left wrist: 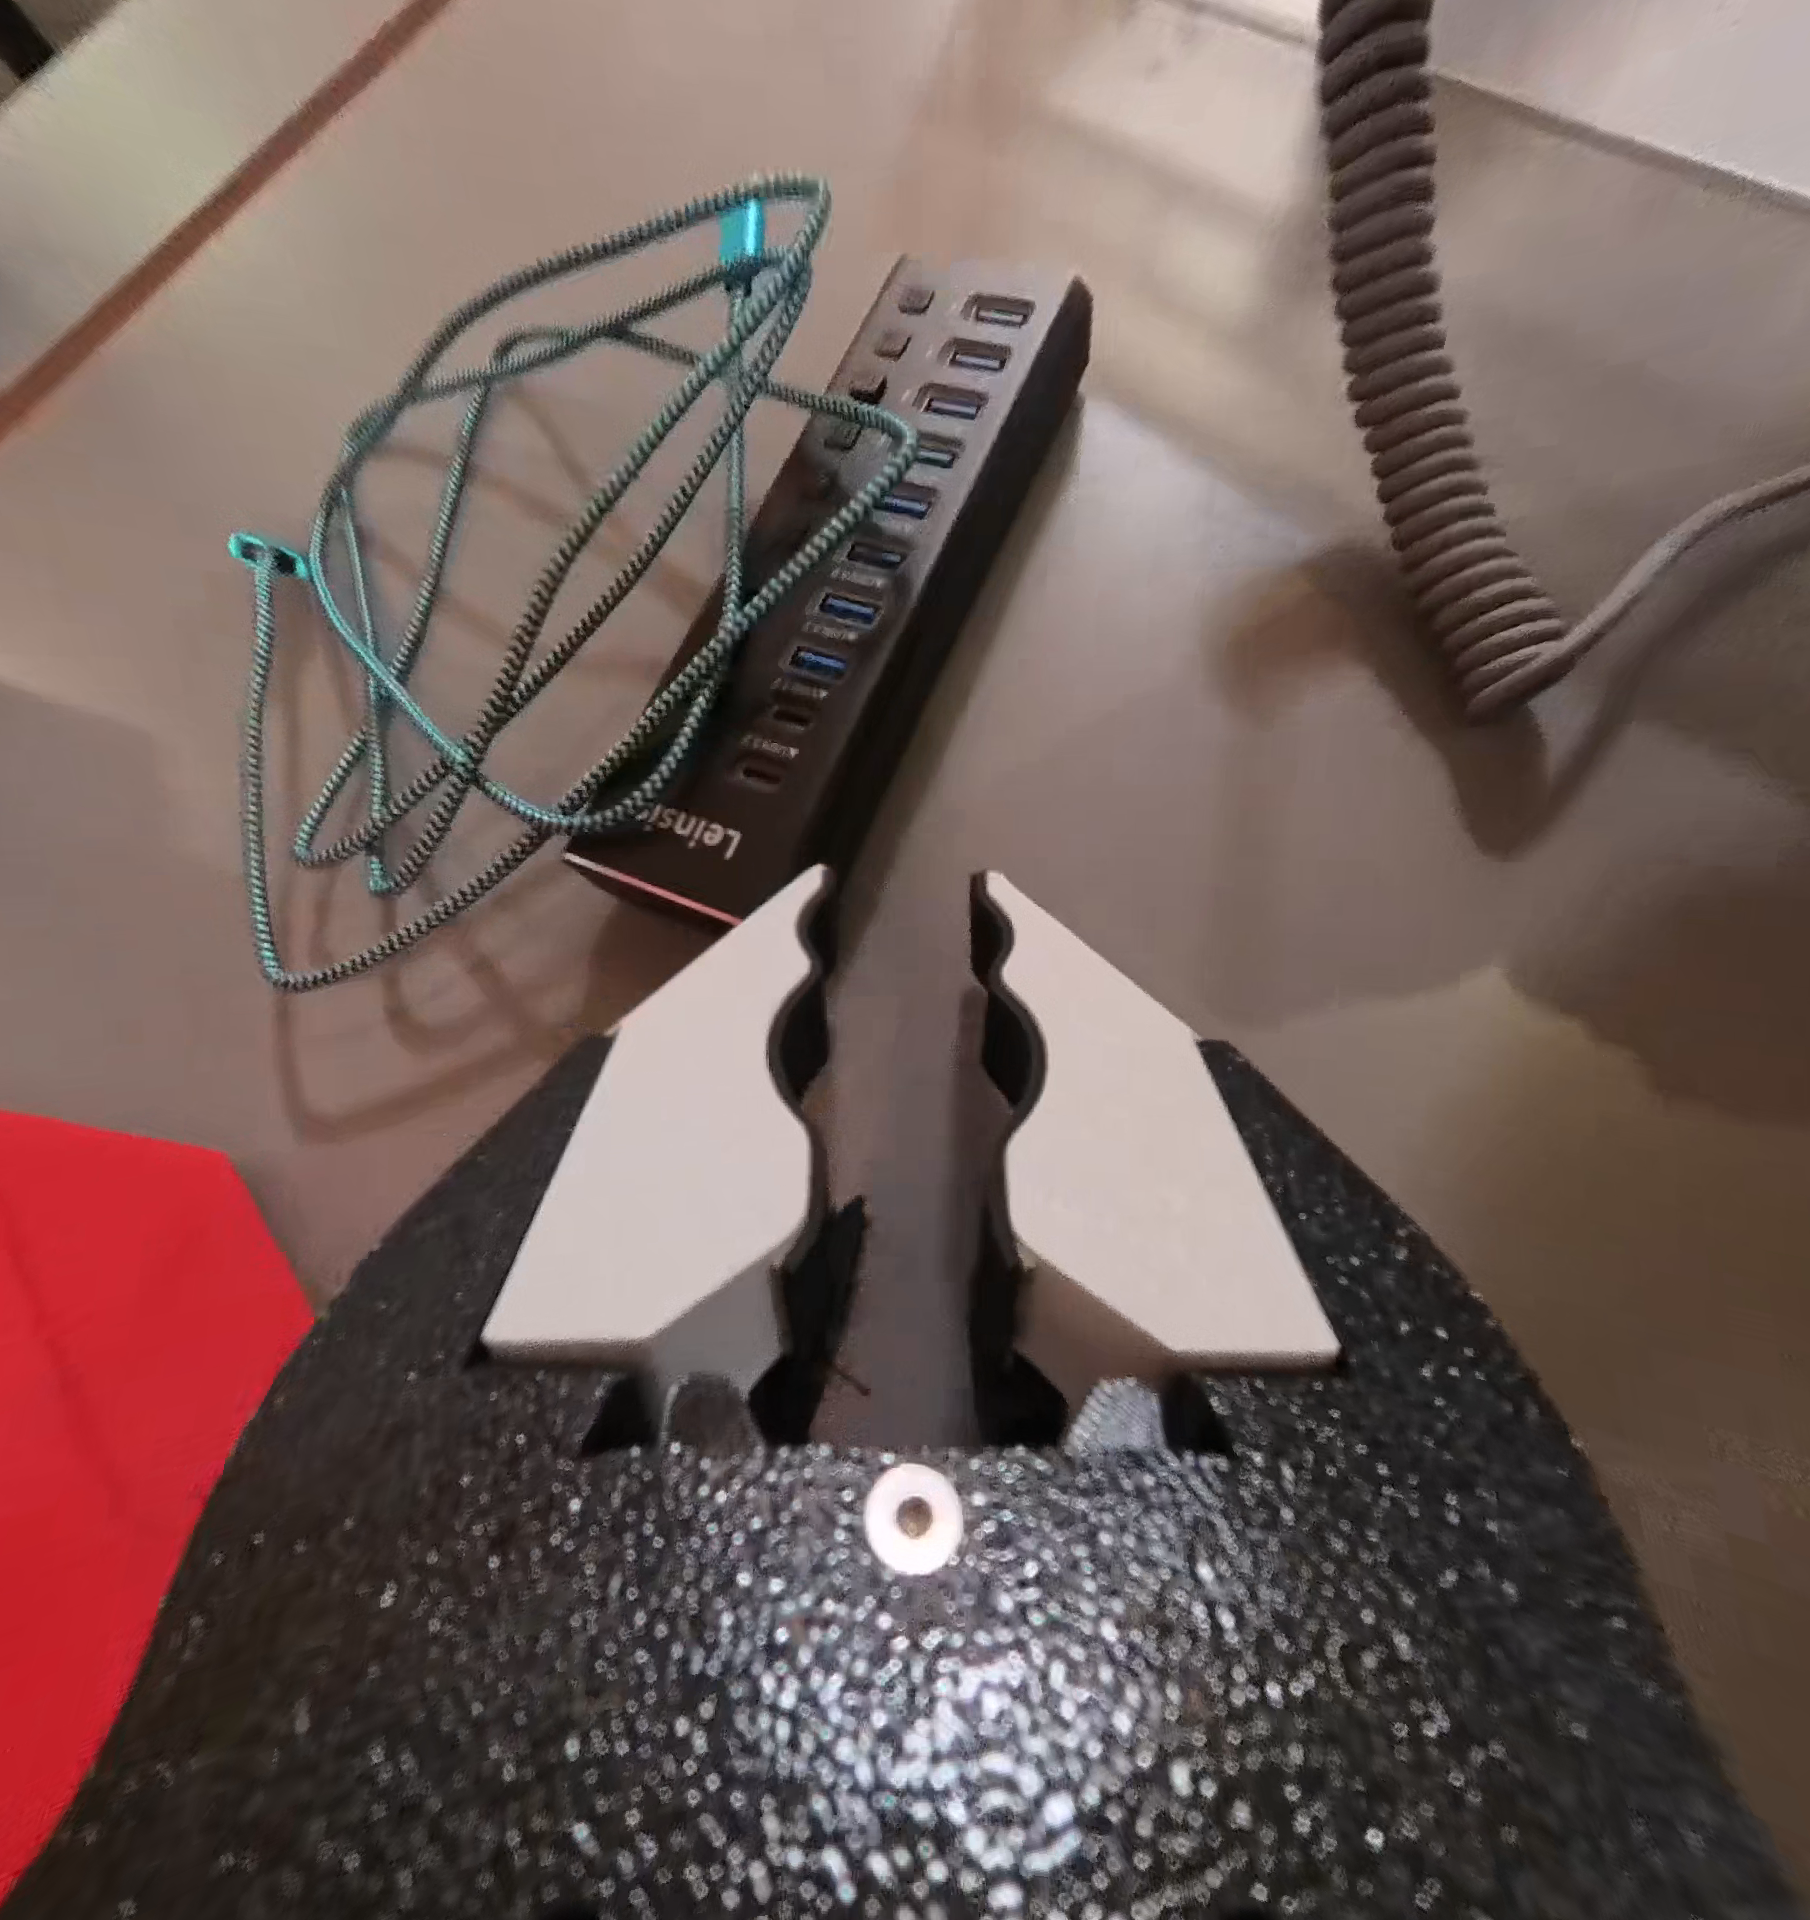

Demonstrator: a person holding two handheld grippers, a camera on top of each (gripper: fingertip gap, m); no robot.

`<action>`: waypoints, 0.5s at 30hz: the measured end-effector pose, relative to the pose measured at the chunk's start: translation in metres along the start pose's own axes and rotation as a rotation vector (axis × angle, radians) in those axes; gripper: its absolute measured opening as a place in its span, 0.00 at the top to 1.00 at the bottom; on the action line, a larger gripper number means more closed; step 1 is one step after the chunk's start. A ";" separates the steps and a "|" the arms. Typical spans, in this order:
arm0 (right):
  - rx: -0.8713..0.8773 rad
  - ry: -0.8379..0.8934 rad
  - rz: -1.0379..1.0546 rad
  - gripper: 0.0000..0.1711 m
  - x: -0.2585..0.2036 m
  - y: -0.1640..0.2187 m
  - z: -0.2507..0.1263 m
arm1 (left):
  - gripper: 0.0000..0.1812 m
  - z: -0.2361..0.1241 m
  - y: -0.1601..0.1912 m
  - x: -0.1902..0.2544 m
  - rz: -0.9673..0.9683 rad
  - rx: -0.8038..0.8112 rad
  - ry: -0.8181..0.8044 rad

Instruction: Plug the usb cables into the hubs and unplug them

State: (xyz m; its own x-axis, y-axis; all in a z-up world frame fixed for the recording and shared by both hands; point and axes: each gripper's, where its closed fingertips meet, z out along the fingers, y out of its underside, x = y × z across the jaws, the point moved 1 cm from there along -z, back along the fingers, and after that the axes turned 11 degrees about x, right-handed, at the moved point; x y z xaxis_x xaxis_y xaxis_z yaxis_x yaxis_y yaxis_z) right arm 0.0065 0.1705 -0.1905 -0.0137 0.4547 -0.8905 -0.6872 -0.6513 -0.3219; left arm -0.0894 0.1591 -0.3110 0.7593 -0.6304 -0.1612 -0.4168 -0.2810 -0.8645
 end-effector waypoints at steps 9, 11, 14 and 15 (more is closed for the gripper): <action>-0.064 0.027 -0.188 0.97 0.020 0.009 0.027 | 0.77 0.002 0.001 -0.013 -0.097 -0.029 -0.024; -0.108 -0.025 -0.163 0.97 0.013 0.013 0.031 | 0.76 -0.001 0.004 -0.017 -0.138 -0.043 -0.033; -0.147 -0.046 -0.150 0.97 0.013 0.012 0.035 | 0.75 -0.001 0.003 -0.013 -0.177 -0.045 -0.008; -0.165 -0.043 -0.197 0.97 0.016 0.013 0.035 | 0.75 -0.001 -0.006 -0.007 -0.163 -0.002 0.024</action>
State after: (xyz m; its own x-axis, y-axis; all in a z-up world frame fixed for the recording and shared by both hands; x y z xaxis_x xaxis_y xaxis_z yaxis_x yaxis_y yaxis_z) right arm -0.0280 0.1908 -0.1970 0.0750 0.6054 -0.7924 -0.5518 -0.6367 -0.5387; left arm -0.0929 0.1640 -0.3042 0.8049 -0.5934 -0.0073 -0.2898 -0.3823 -0.8774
